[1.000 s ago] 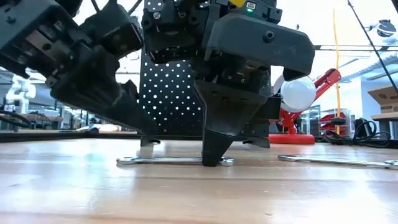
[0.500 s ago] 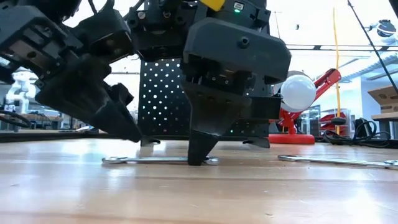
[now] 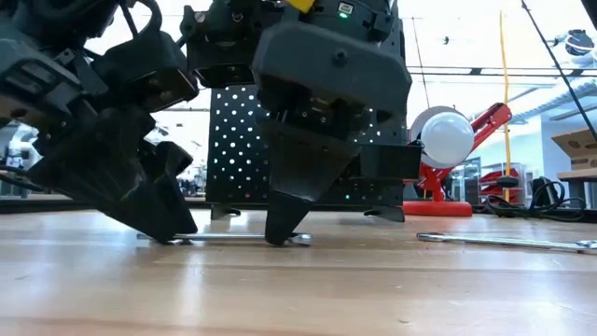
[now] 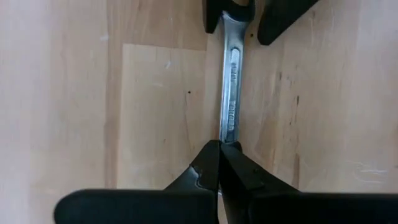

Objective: Hang tools onto peg board
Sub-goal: Hang the wrench on the pegboard

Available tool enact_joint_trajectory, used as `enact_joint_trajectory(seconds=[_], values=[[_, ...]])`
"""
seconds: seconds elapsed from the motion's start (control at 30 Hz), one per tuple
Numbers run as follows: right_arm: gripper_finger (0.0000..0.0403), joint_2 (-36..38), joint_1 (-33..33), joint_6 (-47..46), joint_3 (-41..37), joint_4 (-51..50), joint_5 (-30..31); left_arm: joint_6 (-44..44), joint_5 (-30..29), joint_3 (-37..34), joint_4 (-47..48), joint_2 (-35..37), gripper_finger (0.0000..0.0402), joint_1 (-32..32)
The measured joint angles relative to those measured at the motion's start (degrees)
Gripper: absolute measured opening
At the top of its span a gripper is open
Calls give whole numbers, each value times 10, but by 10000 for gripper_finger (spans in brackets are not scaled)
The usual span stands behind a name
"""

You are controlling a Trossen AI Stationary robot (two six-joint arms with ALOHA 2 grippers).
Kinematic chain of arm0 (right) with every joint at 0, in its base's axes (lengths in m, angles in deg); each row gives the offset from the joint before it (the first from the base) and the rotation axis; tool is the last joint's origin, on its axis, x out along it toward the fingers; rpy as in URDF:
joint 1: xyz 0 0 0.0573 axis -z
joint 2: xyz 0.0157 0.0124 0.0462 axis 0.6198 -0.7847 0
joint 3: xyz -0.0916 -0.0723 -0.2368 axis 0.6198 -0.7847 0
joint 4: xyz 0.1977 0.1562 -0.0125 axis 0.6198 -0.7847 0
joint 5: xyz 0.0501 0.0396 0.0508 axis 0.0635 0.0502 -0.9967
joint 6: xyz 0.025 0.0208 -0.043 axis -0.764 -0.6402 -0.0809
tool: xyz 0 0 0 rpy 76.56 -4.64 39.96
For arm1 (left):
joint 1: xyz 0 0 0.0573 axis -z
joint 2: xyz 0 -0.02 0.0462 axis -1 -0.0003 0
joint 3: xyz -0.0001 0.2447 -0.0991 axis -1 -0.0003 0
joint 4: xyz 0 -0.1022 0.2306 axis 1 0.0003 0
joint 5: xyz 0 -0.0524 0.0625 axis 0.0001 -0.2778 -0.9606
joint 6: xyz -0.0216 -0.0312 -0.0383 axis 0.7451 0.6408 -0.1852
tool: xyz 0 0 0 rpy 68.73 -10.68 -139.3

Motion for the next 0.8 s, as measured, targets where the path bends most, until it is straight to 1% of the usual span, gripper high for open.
enact_joint_trajectory(seconds=[0.37, 0.5, 0.8], values=[[0, 4, 17, -46, 0, 32, -73, -5, -12, 0, 0, -2, 146, 0], [0, 4, 22, -59, 0, 36, -86, -9, -16, 0, 2, -3, 146, 0], [0, 5, 25, -70, 0, 54, -101, -12, -28, 3, 0, -37, 142, 0]])
